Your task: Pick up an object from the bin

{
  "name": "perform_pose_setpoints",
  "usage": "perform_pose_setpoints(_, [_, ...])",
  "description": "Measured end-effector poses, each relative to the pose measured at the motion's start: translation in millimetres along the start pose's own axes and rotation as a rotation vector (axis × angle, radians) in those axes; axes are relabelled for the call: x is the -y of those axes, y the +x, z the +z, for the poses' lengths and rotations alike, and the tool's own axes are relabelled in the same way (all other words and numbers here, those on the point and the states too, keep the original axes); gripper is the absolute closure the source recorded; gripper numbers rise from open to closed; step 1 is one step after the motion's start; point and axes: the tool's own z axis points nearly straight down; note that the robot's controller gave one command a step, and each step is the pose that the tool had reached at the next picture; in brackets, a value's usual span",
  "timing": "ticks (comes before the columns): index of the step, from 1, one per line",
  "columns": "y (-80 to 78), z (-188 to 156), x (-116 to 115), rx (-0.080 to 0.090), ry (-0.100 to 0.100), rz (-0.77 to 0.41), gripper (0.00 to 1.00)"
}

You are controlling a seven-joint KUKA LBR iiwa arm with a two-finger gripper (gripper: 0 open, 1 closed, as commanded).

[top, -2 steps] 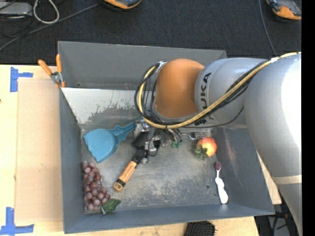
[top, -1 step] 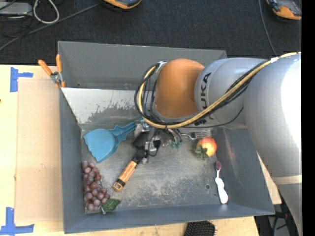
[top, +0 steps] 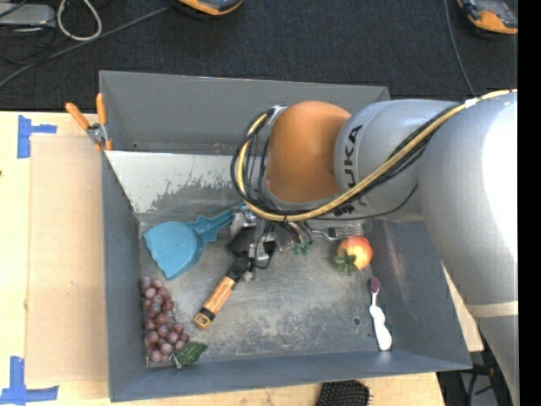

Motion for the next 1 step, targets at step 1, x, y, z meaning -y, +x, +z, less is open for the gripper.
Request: perform_pose_setpoints(1, [0.0, -0.1, 0.0, 0.0, 0.0, 0.0, 1.0])
